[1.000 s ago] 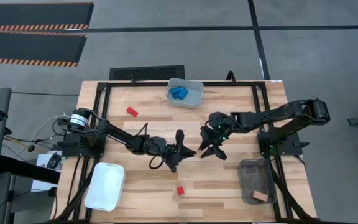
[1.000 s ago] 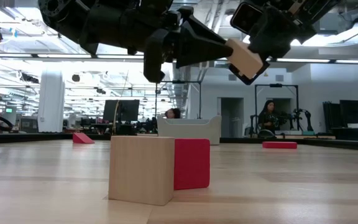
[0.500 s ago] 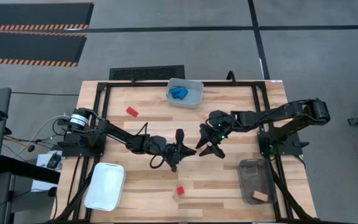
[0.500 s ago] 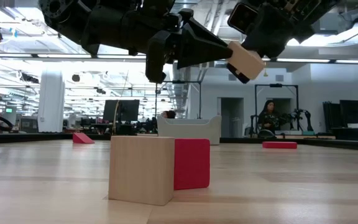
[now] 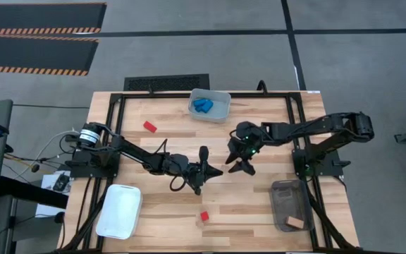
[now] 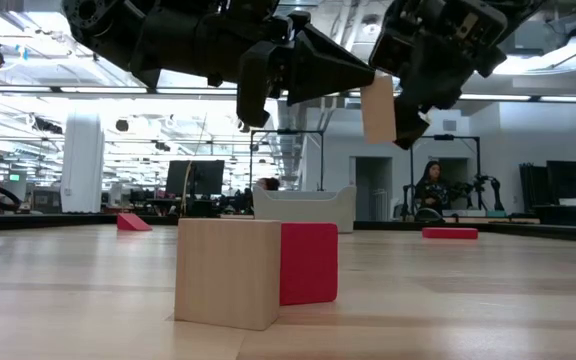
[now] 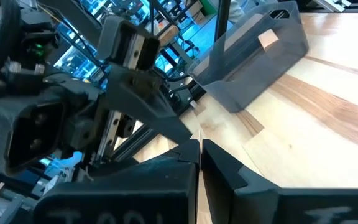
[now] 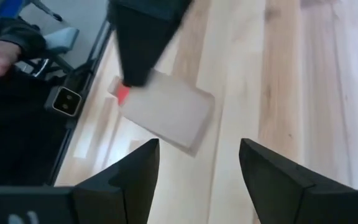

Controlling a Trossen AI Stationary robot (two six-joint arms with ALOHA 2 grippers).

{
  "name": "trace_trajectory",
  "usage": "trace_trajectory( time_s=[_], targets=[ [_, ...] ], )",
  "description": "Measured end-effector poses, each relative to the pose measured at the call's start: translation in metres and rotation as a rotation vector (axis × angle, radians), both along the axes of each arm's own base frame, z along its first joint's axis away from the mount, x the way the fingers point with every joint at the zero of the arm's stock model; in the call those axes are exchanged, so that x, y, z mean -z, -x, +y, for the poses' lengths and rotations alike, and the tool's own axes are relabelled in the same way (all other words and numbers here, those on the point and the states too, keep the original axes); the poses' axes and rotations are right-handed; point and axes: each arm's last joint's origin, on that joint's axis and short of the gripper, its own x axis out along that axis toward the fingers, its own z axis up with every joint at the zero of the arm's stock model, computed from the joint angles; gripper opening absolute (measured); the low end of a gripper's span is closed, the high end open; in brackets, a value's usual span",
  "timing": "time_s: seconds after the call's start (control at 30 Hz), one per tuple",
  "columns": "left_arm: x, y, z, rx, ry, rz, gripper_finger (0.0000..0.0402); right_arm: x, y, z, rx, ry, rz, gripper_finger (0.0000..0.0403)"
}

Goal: Sort & place blocks by color
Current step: Put the brown triangle block into the transparent black bin

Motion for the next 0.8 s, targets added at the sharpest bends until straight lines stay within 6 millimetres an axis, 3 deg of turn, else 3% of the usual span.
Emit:
trace_trajectory(
  time_s=[0.37,0.5,0.6,0.8],
  targets=[
    [0.000,0.000,0.002,-0.009,0.018,0.005,0.0001,0.004,0.003,-0.004,0.016,0.033,0.039,0.0243],
    [0.000,0.000,0.002,-0.010,0.021,0.005,0.0000,0.002,0.015,-0.006,0.105,0.126,0.124,0.0235],
    [-0.001,-0.001,0.003,-0.012,0.023,-0.006,0.0000,-0.009,0.031,-0.007,0.162,0.196,0.162,0.0229],
    [-0.010,-0.008,0.010,0.030,0.109,-0.046,0.0000,-0.051,0.075,-0.005,0.286,0.264,0.070,0.0220]
  ],
)
